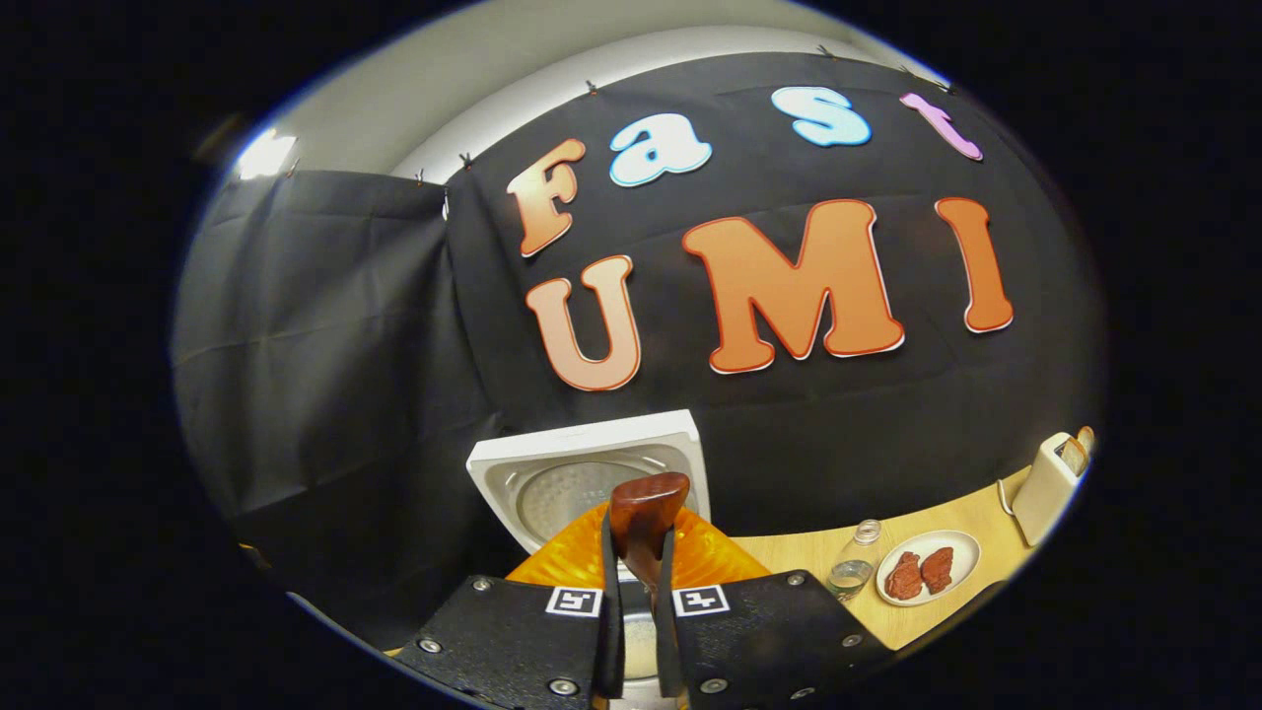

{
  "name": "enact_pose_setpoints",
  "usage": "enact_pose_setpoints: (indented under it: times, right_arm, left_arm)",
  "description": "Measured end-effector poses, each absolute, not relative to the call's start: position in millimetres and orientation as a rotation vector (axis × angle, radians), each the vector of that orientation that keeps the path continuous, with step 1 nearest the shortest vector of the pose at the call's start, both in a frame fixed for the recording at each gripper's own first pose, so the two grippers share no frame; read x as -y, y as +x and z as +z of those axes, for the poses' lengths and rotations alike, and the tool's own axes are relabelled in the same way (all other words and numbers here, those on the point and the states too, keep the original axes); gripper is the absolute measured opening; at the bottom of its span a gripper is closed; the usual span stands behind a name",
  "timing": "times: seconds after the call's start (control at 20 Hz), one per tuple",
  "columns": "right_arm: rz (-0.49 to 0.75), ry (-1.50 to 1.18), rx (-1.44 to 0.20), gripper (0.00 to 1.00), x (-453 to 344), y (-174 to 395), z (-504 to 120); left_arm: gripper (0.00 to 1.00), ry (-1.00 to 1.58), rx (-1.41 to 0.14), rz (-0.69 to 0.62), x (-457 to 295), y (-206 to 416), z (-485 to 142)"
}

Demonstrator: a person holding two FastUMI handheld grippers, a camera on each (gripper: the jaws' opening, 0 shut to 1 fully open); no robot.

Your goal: Close the left gripper, press the button to open the rice cooker; take a wooden spoon from the chopstick holder with the right hand, scoop a spoonful of rice and pour it into the rice cooker, then put the wooden spoon back into the chopstick holder.

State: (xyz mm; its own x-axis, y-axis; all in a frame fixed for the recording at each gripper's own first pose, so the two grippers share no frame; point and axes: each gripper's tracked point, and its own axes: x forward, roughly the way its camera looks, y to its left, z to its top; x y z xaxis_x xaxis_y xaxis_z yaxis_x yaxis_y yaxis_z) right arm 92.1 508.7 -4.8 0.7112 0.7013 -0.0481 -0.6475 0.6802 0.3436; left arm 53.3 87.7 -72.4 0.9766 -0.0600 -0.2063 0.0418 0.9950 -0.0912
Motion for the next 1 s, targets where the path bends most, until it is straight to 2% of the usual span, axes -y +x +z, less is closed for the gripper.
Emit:
enact_pose_setpoints:
  times: [0.35, 0.7, 1.0]
  right_arm:
    - [0.597, 0.406, -0.204, 0.12, -391.2, 115.0, -20.5]
    - [0.415, 0.457, -0.286, 0.12, -265.4, 116.6, -79.4]
    - [0.316, 0.483, -0.361, 0.12, -200.4, 97.1, -135.7]
  left_arm:
    - [1.0, -0.089, -0.201, -0.105, -59.0, 57.0, -68.7]
    - [1.0, -0.062, -0.199, -0.169, -12.3, 56.3, -64.3]
    - [1.0, -0.12, -0.202, -0.178, 21.4, 47.4, -58.9]
